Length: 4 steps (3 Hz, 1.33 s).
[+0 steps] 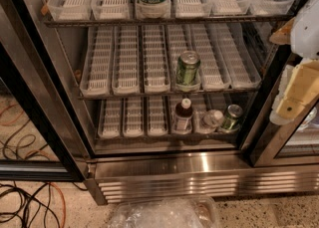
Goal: Pick green can from bottom shelf of fridge
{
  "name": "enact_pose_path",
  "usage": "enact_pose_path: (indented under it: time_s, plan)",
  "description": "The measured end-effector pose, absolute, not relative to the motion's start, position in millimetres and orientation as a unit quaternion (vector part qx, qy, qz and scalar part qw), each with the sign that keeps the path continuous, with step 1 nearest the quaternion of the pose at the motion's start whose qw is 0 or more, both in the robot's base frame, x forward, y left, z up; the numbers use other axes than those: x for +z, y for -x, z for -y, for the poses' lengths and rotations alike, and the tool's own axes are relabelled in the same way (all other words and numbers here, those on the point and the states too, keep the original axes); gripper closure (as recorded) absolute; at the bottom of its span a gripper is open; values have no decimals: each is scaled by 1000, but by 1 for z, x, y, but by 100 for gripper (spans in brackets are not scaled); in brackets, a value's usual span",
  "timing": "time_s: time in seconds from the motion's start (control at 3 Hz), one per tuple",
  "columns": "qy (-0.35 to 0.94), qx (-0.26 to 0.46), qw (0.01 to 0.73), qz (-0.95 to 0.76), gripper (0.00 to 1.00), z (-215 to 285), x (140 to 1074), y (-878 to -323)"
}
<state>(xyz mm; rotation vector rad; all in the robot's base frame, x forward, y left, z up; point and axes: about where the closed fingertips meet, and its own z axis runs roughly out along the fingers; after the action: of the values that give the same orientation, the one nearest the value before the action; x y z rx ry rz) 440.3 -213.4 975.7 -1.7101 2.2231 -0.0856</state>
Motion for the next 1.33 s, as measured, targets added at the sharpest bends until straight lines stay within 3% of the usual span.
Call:
enact_pose_path:
  time_s: [1.33]
  plan:
    - [509, 32, 327, -796, 0, 178, 951, -432]
